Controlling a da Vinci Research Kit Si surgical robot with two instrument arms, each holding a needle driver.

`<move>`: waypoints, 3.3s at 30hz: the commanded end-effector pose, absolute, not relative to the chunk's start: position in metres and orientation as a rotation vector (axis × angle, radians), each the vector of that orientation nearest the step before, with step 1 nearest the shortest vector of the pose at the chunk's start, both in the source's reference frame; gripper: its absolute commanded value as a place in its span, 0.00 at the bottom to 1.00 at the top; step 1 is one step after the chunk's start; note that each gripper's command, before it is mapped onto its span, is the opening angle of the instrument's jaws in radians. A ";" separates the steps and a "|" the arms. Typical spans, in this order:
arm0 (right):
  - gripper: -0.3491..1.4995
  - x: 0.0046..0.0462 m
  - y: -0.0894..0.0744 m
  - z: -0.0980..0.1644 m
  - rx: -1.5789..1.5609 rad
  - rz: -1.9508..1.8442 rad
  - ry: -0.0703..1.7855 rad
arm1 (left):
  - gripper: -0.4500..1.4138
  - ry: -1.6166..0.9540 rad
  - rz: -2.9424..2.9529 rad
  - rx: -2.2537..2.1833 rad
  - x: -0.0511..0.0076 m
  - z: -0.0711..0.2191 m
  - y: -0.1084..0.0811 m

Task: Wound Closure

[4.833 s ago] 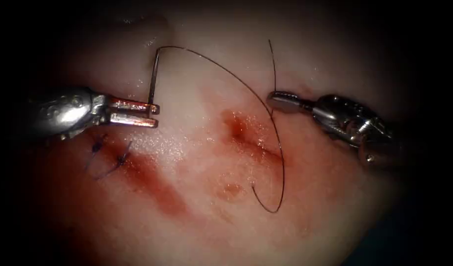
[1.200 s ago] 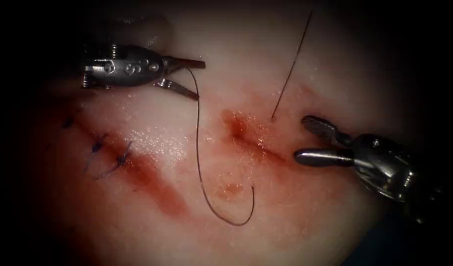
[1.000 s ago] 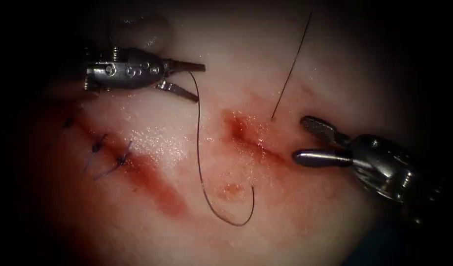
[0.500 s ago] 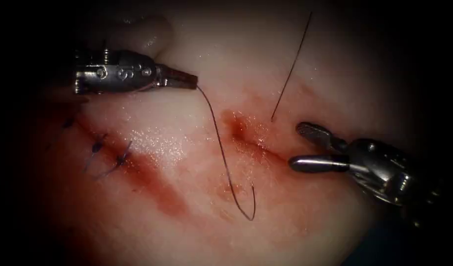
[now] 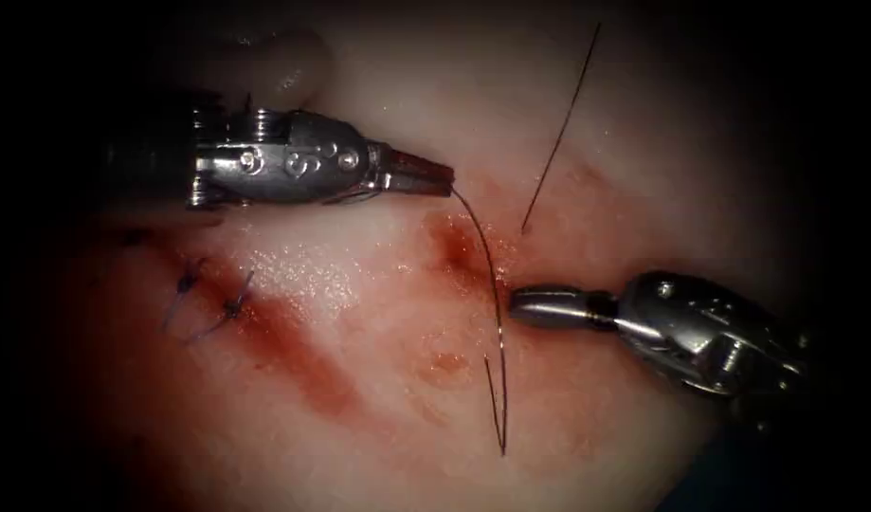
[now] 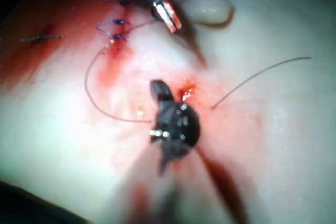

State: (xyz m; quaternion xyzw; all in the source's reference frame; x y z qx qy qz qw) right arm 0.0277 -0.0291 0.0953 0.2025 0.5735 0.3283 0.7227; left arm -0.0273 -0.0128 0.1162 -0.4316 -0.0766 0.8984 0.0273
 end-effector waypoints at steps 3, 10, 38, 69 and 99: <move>0.00 0.0297 -0.029 0.095 0.430 0.719 1.276 | 0.00 -0.210 2.781 -1.331 -0.0283 0.118 -0.013; 0.00 0.0312 -0.030 0.095 0.409 0.710 1.302 | 0.00 -0.210 2.798 -1.301 -0.0295 0.122 -0.014; 0.68 0.0318 -0.027 0.094 0.240 0.885 1.389 | 0.00 -0.281 2.835 -1.284 -0.0323 0.125 -0.020; 0.57 0.0328 -0.029 0.099 0.089 0.959 1.248 | 0.00 -0.333 2.831 -1.337 -0.0300 0.115 -0.022; 0.57 0.0361 -0.032 0.098 0.250 0.818 1.229 | 0.00 -0.291 2.816 -1.271 -0.0296 0.113 -0.016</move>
